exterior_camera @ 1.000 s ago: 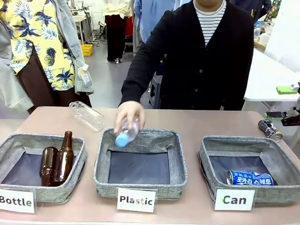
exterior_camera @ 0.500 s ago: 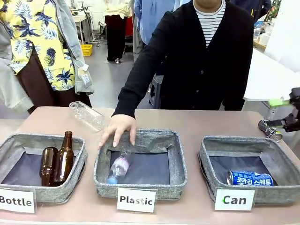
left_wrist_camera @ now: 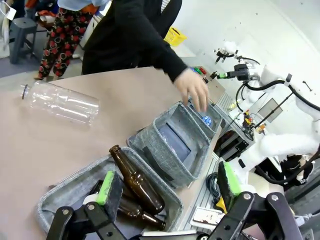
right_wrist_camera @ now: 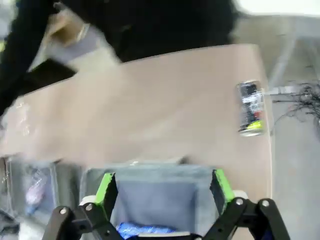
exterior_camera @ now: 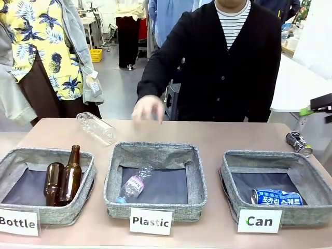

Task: Sort the can waste into the basket.
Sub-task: Pick up the can waste from the table and place it in the right Fabric basket.

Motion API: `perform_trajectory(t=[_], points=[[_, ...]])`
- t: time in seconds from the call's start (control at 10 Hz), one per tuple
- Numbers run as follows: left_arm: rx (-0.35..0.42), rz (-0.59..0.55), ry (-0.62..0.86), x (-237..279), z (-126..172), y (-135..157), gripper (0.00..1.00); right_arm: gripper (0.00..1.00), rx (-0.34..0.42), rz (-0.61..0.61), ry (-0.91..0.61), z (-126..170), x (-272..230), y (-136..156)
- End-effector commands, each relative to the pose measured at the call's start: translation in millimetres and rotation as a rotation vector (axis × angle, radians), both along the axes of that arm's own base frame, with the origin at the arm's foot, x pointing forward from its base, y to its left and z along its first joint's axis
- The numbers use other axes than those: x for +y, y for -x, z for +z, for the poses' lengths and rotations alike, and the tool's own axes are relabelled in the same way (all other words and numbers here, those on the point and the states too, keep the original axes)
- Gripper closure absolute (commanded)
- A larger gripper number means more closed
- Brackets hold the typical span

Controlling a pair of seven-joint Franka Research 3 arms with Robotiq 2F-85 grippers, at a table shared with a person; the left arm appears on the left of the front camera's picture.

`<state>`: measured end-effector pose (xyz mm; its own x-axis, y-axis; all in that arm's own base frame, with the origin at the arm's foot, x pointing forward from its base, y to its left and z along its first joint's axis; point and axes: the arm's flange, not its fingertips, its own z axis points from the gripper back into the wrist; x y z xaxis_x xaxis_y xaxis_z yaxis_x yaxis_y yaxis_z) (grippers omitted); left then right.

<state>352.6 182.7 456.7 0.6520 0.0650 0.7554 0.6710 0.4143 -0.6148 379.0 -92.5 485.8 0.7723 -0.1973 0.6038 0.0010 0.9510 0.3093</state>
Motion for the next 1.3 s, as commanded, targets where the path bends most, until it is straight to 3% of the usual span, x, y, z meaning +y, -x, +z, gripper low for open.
perform_trajectory(t=[0.0,0.3,0.4,0.6,0.7,0.8,0.9,1.2], points=[[0.010,-0.001,0.001,-1.8,2.1,2.7,0.00,0.00,0.193,-0.665,0.369,-15.6,3.5,26.5],[0.010,-0.001,0.001,-1.8,2.1,2.7,0.00,0.00,0.187,-0.716,0.255,-13.8,-4.7,47.0],[0.010,-0.001,0.001,-1.8,2.1,2.7,0.00,0.00,-0.003,-0.395,0.216,4.3,-35.4,-7.2],[0.010,-0.001,0.001,-1.8,2.1,2.7,0.00,0.00,-0.003,-0.395,0.216,4.3,-35.4,-7.2],[0.010,-0.001,0.001,-1.8,2.1,2.7,0.00,0.00,0.051,-0.520,0.261,-1.9,-39.5,-9.7],[0.010,-0.001,0.001,-1.8,2.1,2.7,0.00,0.00,0.084,-0.509,0.333,1.1,-35.9,-12.2],[0.010,-0.001,0.001,-1.8,2.1,2.7,0.00,0.00,0.114,-0.550,0.341,2.6,-42.0,-27.5],[0.010,-0.001,0.001,-1.8,2.1,2.7,0.00,0.00,0.189,-0.474,0.353,2.0,-63.6,-72.9]])
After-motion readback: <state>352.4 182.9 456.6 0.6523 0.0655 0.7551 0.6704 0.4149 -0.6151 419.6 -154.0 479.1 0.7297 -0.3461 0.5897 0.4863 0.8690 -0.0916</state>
